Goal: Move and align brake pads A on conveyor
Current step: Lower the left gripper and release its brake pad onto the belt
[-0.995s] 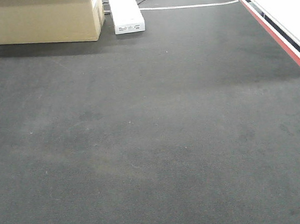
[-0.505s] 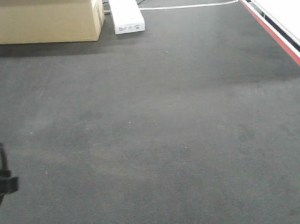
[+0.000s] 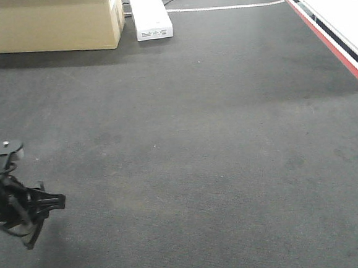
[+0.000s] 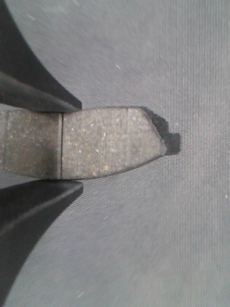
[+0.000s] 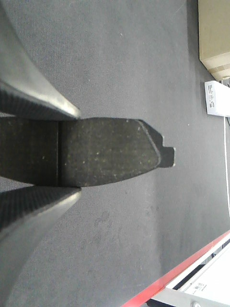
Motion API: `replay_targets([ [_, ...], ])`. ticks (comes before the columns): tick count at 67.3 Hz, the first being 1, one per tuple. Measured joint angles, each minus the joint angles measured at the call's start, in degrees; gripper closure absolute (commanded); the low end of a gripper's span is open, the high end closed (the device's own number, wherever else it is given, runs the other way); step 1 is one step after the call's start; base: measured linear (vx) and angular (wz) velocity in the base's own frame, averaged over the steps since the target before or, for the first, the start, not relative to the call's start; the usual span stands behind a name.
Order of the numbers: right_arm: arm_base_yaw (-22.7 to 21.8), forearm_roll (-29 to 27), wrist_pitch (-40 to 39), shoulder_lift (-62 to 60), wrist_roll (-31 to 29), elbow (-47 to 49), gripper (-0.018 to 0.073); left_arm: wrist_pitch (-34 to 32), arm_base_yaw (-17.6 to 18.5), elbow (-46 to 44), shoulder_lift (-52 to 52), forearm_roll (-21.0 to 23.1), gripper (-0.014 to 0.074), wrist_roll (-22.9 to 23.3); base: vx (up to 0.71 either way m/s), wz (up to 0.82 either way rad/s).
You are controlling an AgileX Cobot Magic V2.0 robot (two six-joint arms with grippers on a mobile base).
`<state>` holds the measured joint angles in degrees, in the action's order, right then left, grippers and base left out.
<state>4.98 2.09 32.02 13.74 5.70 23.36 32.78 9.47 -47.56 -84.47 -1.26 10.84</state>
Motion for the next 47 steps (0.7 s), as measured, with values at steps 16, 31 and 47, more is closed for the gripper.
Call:
replay_targets([
  [16, 0.0, 0.0, 0.0, 0.0, 0.0, 0.0, 0.0566, -0.8, 0.0, -3.1, -8.6, 0.0, 0.04, 0.1, 0.0, 0.0],
  [31, 0.0, 0.0, 0.0, 0.0, 0.0, 0.0, 0.0566, -0.9, 0.0, -7.3, -14.6, 0.0, 0.0207, 0.1, 0.0, 0.0],
  [47, 0.0, 0.0, 0.0, 0.0, 0.0, 0.0, 0.0566, -0.2, 0.0, -8.9, -15.2, 0.0, 0.015, -0.5, 0.0, 0.0],
])
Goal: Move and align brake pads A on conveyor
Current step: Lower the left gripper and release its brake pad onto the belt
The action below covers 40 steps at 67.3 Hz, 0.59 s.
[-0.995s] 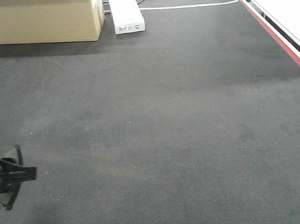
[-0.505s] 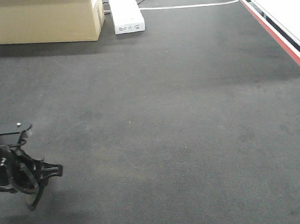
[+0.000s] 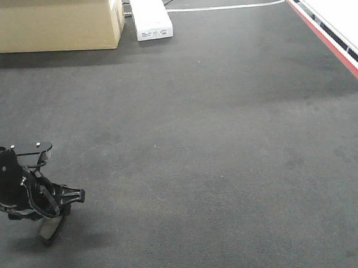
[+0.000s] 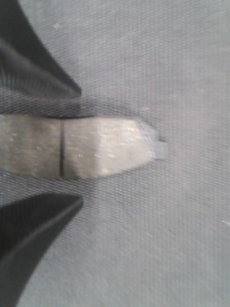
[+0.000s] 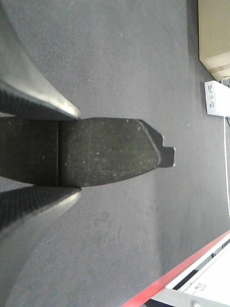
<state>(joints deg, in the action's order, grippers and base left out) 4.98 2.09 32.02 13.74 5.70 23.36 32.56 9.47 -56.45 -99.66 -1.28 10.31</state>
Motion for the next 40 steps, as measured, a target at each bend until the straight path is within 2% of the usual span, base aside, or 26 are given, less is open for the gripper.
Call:
replay_targets([
  [15, 0.0, 0.0, 0.0, 0.0, 0.0, 0.0, 0.0566, 2.1, 0.0, 0.9, 8.5, 0.0, 0.015, -0.5, 0.0, 0.0],
  [40, 0.0, 0.0, 0.0, 0.0, 0.0, 0.0, 0.0566, -0.3, 0.0, 13.7, 38.6, 0.0, 0.015, -2.0, 0.0, 0.0],
])
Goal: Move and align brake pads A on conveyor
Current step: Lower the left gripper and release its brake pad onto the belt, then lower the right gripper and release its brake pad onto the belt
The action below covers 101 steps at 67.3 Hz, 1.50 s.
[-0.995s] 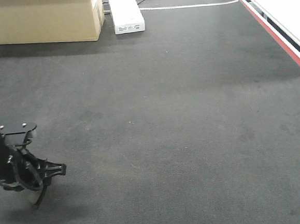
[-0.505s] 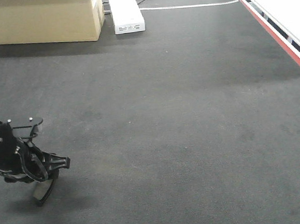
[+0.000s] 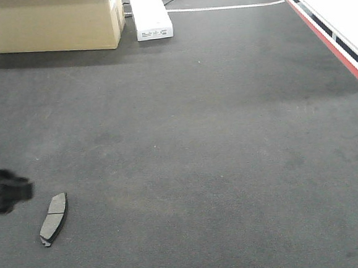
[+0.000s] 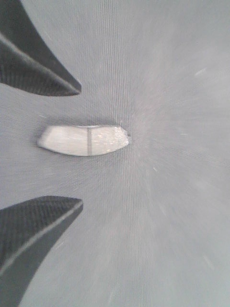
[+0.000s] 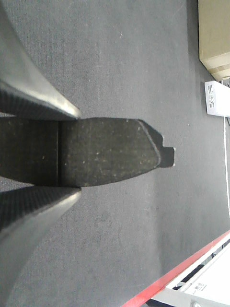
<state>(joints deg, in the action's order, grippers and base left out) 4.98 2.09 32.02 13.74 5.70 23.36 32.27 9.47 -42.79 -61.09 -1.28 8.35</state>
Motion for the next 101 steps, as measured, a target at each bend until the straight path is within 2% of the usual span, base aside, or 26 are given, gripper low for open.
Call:
replay_targets([
  [28, 0.0, 0.0, 0.0, 0.0, 0.0, 0.0, 0.0566, -2.0, 0.0, 16.5, 42.8, -0.7, 0.0153, -0.5, 0.0, 0.0],
  [43, 0.0, 0.0, 0.0, 0.0, 0.0, 0.0, 0.0566, -2.0, 0.0, 22.9, 57.6, -2.6, 0.0153, -0.5, 0.0, 0.0],
  [101, 0.0, 0.0, 0.0, 0.0, 0.0, 0.0, 0.0566, -3.3, 0.0, 24.3, 59.5, -3.0, 0.0153, -0.5, 0.0, 0.0],
])
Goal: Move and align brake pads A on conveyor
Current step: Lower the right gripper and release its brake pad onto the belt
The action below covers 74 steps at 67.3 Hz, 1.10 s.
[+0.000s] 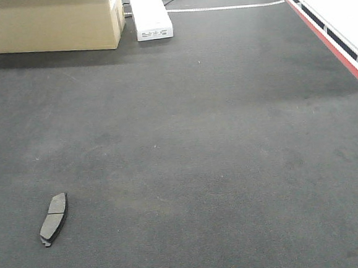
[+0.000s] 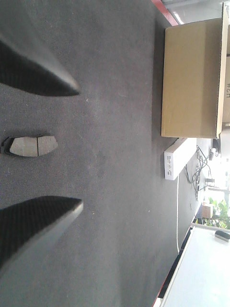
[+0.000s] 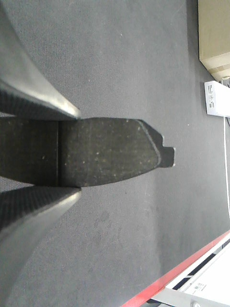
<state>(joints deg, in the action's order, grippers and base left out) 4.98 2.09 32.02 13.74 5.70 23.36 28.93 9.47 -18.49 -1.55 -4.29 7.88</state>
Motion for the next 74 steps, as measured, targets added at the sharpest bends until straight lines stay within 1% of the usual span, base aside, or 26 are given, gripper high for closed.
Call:
replay_targets([
  [19, 0.0, 0.0, -0.5, 0.1, 0.2, 0.0, 0.0564, 0.0, 0.0, 0.0, 0.0, 0.0, 0.0153, 0.0, 0.0, 0.0],
  [26, 0.0, -0.3, -1.5, 2.6, 0.2, 0.0, 0.0556, 0.0, 0.0, 0.0, 0.0, 0.0, 0.0153, 0.0, 0.0, 0.0],
  [37, 0.0, -2.1, -2.1, 14.6, 0.2, 1.2, 0.055, 0.0, 0.0, 0.0, 0.0, 0.0, 0.0153, 0.0, 0.0, 0.0],
  [47, 0.0, -2.1, -1.3, 28.7, -0.3, 5.8, 0.0547, 0.0, 0.0, 0.0, 0.0, 0.0, 0.0153, 0.0, 0.0, 0.0],
  [63, 0.0, -3.3, -1.1, 48.8, -2.7, 13.6, 0.0543, 0.0, 0.0, 0.0, 0.0, 0.0, 0.0153, 0.0, 0.0, 0.0],
  [74, 0.0, -3.5, -1.1, 58.6, -5.7, 18.3, 0.0536, -0.1, 0.0, 0.0, 0.0, 0.0, 0.0153, 0.0, 0.0, 0.0],
])
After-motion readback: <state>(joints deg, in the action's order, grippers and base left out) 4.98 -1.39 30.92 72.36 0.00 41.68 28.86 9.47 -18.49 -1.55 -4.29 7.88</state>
